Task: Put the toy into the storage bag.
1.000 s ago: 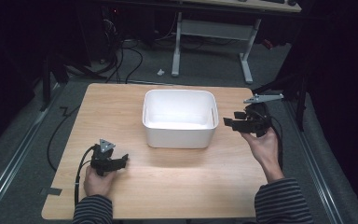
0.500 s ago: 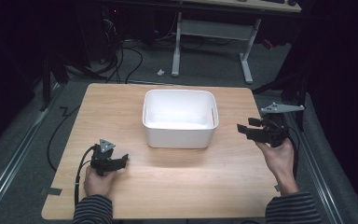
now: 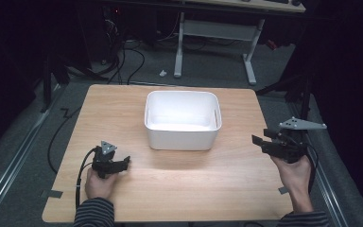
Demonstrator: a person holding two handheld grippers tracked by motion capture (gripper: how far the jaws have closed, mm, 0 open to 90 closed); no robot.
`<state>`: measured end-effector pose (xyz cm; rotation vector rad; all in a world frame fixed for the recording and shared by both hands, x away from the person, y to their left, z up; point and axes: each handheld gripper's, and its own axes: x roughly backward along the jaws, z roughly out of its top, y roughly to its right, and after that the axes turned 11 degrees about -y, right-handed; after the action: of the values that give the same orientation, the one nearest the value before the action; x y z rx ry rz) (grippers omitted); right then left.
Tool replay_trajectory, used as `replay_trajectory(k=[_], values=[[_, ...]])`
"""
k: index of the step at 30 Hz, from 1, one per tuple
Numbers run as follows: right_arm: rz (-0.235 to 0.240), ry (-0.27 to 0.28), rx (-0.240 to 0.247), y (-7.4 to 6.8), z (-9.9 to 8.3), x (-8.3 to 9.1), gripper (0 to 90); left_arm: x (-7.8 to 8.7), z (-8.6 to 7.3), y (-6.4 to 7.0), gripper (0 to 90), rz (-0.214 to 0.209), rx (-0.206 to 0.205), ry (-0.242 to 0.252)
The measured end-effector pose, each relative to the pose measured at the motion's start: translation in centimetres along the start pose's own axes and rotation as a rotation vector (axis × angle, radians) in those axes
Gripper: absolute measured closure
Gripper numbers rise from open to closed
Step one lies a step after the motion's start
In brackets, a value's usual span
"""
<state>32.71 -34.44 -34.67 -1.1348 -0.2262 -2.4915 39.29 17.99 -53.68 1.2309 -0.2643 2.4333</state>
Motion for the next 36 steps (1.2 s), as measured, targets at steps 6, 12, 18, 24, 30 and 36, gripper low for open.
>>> replay_trajectory(k=[6, 12, 18, 24, 30, 36], values=[[0.008, 0.009, -0.01, -0.2, -1.5, 0.3, 46.1, 0.0, 0.0, 0.0, 22.8, 0.0, -0.001, 0.0], [0.021, 0.009, -0.022, -0.4, -2.7, -0.1, 46.2, 0.0, 0.0, 0.0, 22.8, -0.001, -0.001, 0.0], [0.038, 0.012, -0.033, -0.4, -3.7, -0.7, 46.3, 0.0, 0.0, 0.0, 22.8, -0.001, -0.001, 0.0], [0.043, -0.009, -0.043, -0.7, -4.4, -1.9, 46.3, 0.0, 0.0, 0.0, 22.8, -0.002, 0.0, 0.0], [0.055, -0.025, -0.049, -1.0, -4.8, -3.6, 46.3, 0.0, 0.0, 0.0, 22.6, -0.002, -0.001, -0.001], [0.061, -0.049, -0.045, -1.3, -5.1, -5.3, 46.7, 0.0, 0.0, 0.0, 22.4, -0.003, -0.001, 0.0]])
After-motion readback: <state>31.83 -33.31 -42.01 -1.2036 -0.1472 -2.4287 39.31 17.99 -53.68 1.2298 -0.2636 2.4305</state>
